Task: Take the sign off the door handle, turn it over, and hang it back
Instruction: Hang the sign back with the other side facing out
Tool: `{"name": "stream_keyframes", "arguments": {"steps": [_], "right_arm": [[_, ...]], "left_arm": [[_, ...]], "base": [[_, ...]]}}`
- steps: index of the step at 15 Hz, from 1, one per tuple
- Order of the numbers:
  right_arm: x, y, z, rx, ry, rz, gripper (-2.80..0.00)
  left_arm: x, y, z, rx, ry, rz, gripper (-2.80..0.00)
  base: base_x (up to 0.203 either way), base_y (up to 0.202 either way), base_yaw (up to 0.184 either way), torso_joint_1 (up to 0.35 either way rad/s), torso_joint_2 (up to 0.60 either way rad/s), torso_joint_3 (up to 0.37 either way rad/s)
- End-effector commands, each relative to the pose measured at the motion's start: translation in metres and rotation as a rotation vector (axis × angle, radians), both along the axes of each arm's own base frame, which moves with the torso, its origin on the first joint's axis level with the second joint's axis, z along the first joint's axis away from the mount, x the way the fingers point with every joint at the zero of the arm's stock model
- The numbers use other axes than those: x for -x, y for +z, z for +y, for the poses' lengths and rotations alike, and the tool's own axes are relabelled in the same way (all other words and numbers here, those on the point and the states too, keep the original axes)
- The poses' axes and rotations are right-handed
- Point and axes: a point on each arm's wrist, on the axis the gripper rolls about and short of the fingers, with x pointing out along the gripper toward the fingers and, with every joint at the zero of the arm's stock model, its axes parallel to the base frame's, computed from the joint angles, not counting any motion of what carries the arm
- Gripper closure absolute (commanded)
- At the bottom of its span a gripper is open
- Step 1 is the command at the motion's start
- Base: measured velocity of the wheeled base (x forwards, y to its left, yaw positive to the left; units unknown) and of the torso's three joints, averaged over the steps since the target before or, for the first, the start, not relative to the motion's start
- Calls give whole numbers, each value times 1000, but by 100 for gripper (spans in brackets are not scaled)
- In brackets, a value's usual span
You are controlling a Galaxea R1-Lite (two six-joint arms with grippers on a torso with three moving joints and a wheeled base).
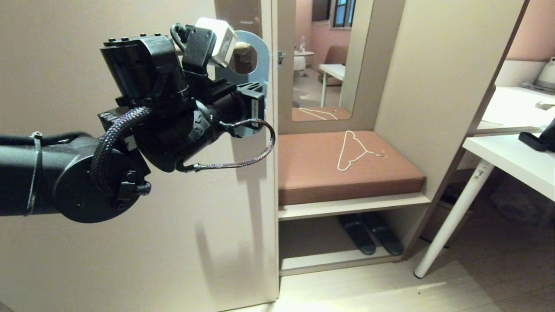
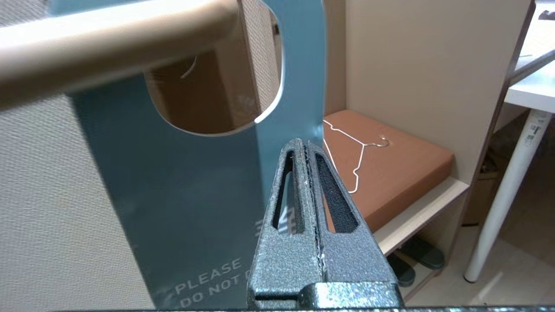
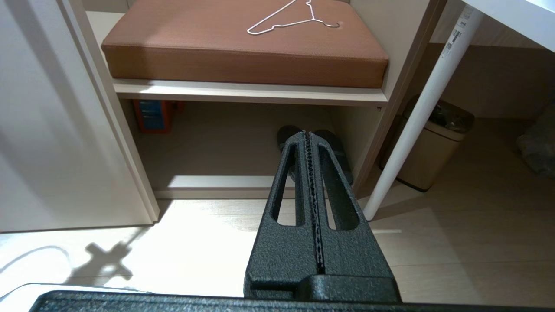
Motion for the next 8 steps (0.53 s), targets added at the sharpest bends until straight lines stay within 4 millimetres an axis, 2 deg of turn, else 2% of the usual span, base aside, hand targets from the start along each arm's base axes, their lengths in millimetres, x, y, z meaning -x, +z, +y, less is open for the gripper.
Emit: {"name": "stream_keyframes", "arguments": {"steps": [1, 4, 8], "right_arm": [[0, 0, 0, 0, 1, -1, 0], [0, 0, 0, 0, 1, 0, 0], [0, 0, 0, 0, 1, 1, 0]], "left_arm": [[-5, -6, -2, -7, 5, 12, 0], [-7, -6, -2, 14, 25, -10, 0], [5, -2, 0, 15, 22, -14, 0]], "base": [[0, 0, 0, 0, 0, 0], [0, 0, 0, 0, 0, 0], [0, 0, 0, 0, 0, 0]]}}
